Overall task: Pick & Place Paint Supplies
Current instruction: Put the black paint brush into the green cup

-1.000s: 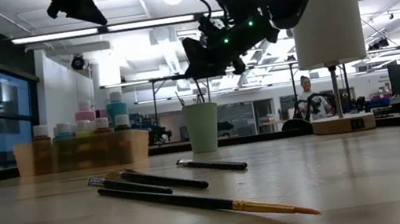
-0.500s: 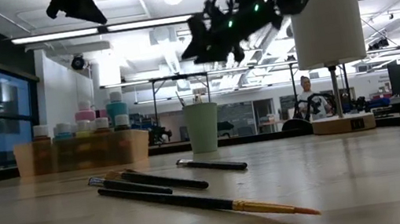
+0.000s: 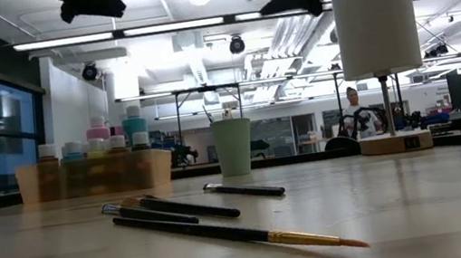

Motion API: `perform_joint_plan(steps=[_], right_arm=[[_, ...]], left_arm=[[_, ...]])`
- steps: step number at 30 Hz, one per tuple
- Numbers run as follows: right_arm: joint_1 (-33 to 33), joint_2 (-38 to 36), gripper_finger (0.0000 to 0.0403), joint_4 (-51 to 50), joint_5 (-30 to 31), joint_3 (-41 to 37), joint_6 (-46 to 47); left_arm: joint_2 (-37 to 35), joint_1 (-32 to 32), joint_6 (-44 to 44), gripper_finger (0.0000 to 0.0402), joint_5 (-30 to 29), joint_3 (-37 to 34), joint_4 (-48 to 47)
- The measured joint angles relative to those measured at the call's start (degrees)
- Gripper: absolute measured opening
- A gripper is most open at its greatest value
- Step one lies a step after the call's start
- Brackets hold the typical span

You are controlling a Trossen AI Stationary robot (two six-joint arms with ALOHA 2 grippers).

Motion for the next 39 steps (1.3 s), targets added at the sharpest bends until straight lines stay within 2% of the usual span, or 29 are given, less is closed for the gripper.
perform_joint_plan(steps=[6, 11, 17, 21, 26, 33, 39], right_arm=[[5.70, -4.78, 0.0220, -9.42, 0.43, 0.02, 11.04], [11.14, -3.12, 0.0220, -10.13, 0.89, 0.02, 17.25], [17.76, 2.74, 0.0220, -0.71, 3.78, 0.29, 21.38], [19.63, 9.11, 0.0216, -2.28, 5.47, 5.54, 22.15], [19.42, 18.82, 0.0201, -10.63, 4.38, 17.39, 21.19], [17.29, 32.52, 0.0188, -26.55, -2.07, 33.95, 23.21], [14.33, 42.74, 0.0187, -34.39, -6.25, 41.53, 28.01]], left_arm=[[3.44, 0.02, 2.53, 0.0112, 11.78, -0.70, -3.27], [5.68, -0.04, 0.60, 0.0112, 18.42, -0.68, -7.90], [1.74, -1.30, 1.52, 0.0111, 17.05, -0.68, -7.91], [-2.29, -1.11, 2.48, 0.0110, 16.70, -0.68, -8.36], [-5.79, -1.14, 2.61, 0.0110, 16.72, -0.68, -10.08], [-8.83, -1.09, 2.61, 0.0110, 16.72, -0.68, -15.80], [-10.84, -1.11, 2.61, 0.0110, 16.68, -0.68, -19.34]])
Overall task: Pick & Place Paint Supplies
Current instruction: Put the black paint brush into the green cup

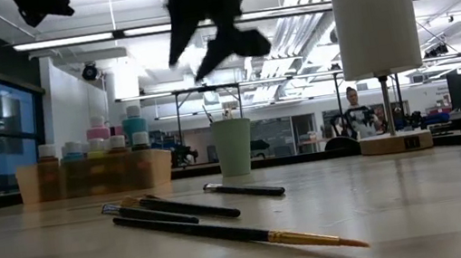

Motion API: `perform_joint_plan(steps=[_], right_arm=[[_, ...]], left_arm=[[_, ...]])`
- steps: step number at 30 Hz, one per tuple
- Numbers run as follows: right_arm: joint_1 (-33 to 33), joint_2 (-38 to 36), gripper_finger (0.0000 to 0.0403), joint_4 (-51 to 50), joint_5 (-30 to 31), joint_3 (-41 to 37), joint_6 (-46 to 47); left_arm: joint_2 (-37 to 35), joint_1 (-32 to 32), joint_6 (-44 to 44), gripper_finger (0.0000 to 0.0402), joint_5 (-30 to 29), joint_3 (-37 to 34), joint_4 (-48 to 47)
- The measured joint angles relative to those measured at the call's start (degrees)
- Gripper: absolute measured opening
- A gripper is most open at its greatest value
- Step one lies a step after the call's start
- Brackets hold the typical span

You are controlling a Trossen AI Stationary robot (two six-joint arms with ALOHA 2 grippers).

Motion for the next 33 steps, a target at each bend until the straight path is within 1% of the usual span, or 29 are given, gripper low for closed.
perform_joint_plan(steps=[5, 8, 14, 18, 23, 26, 31, 33], right_arm=[[-2.61, 5.99, 0.0187, -1.92, -4.10, 0.54, 5.24], [-3.47, 9.00, 0.0187, -2.00, -6.86, 0.53, 4.73], [-2.94, 11.99, 0.0187, -2.21, -7.55, 0.54, 3.47], [-1.60, 12.29, 0.0187, -0.87, -4.06, 0.56, 3.11], [-1.32, 13.28, 0.0187, -1.03, -1.19, 0.81, 3.10], [-1.43, 13.90, 0.0187, -2.28, -0.14, 0.68, 3.40], [-1.36, 13.88, 0.0188, -0.53, 2.99, 0.72, 1.47], [-1.36, 13.88, 0.0187, -0.12, 3.22, 0.70, 1.10]], left_arm=[[-0.48, 0.00, -0.01, 0.0110, 0.00, 0.00, -1.08], [-0.46, 0.00, -0.02, 0.0110, -0.02, 0.00, -1.78], [-0.46, 0.00, -0.02, 0.0110, -0.04, 0.00, -2.13], [-0.46, 0.00, -0.04, 0.0110, -0.04, 0.01, -2.77], [-0.46, 0.00, -0.07, 0.0110, -0.04, 0.00, -4.16], [-0.46, 0.01, -0.07, 0.0110, -0.04, 0.02, -4.21], [-0.46, 0.00, -0.06, 0.0110, -0.11, 0.02, -4.07], [-0.46, 0.00, -0.07, 0.0110, -0.15, 0.02, -4.05]])
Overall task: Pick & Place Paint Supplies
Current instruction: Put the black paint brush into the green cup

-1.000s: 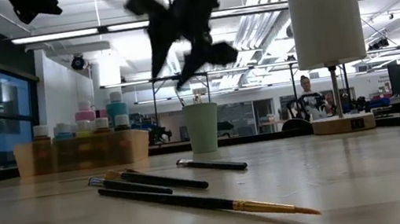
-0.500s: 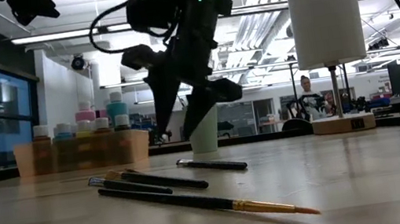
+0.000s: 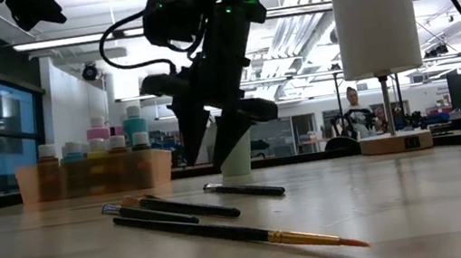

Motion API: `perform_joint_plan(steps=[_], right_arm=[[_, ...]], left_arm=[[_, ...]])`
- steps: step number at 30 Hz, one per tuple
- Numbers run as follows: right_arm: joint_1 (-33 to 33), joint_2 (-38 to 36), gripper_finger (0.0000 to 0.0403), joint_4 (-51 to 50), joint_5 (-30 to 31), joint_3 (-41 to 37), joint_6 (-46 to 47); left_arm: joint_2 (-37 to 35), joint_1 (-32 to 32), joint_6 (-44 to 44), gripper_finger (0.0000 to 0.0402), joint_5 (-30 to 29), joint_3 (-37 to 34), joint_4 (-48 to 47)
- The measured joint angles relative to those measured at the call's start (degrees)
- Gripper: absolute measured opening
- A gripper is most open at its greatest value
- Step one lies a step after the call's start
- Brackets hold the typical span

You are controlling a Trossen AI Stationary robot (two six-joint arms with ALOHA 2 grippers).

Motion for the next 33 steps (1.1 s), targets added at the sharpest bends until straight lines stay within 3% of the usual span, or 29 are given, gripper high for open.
perform_joint_plan(steps=[14, 24, 33], right_arm=[[3.27, 0.53, 0.0188, -0.39, 6.37, 0.09, -0.50], [3.26, 3.01, 0.0188, -0.06, 3.24, 0.09, 2.41], [4.24, 3.46, 0.0187, -0.45, 7.25, 0.13, 2.53]], left_arm=[[0.00, 0.01, -0.11, 0.0110, 0.02, 0.00, -0.41], [0.02, 0.02, -0.61, 0.0110, 0.06, 0.04, -1.29], [0.02, 0.02, -1.05, 0.0110, 0.08, 0.04, -1.31]])
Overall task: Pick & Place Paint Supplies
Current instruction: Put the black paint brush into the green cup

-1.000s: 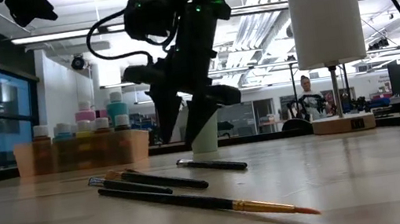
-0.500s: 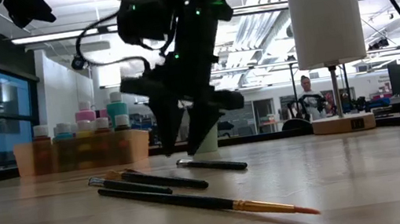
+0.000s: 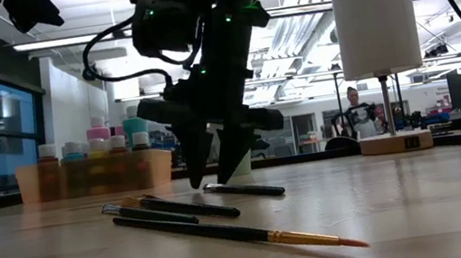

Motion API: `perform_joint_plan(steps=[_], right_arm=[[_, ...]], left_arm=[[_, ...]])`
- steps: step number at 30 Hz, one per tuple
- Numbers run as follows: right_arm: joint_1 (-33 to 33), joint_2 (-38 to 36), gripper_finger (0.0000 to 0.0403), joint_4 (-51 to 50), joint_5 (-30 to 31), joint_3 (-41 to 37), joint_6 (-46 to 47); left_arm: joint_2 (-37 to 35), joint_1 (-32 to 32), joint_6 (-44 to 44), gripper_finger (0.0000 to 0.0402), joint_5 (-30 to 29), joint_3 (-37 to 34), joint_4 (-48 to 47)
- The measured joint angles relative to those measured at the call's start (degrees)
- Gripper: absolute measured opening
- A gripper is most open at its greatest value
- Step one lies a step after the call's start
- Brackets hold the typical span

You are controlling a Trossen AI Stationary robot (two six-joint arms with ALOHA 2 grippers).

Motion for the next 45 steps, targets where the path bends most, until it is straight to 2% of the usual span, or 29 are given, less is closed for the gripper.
perform_joint_plan(steps=[3, 13, 21, 25, 32, 39, 45], right_arm=[[-0.08, 0.02, 0.0178, -0.28, 0.12, 0.02, -0.02], [1.34, 3.23, 0.0084, -0.85, -1.52, 0.22, -0.57], [1.90, 3.32, 0.0045, -1.59, -3.26, 0.22, 1.38], [1.93, 3.21, 0.0011, -1.85, -4.26, 0.19, 1.63], [1.25, 2.06, 0.0005, -1.92, -6.97, -0.04, 2.85], [0.36, -1.68, 0.0004, -3.75, -6.44, -0.61, 1.50], [-0.59, -6.51, 0.0004, -3.20, -2.01, -0.28, -1.15]], left_arm=[[0.00, 0.00, 0.00, 0.0110, 0.00, 0.00, -0.02], [0.00, 0.00, -0.04, 0.0110, 0.00, 0.00, -0.85], [0.00, -0.01, -0.42, 0.0110, 0.00, 0.00, -1.38], [0.00, 0.00, -0.42, 0.0110, 0.00, 0.00, -1.36], [0.00, -0.02, -0.42, 0.0110, 0.00, 0.00, -1.31], [0.00, -0.01, -0.42, 0.0110, -0.01, 0.00, -1.22], [-0.02, -0.01, -0.42, 0.0110, 0.00, 0.00, -1.20]])
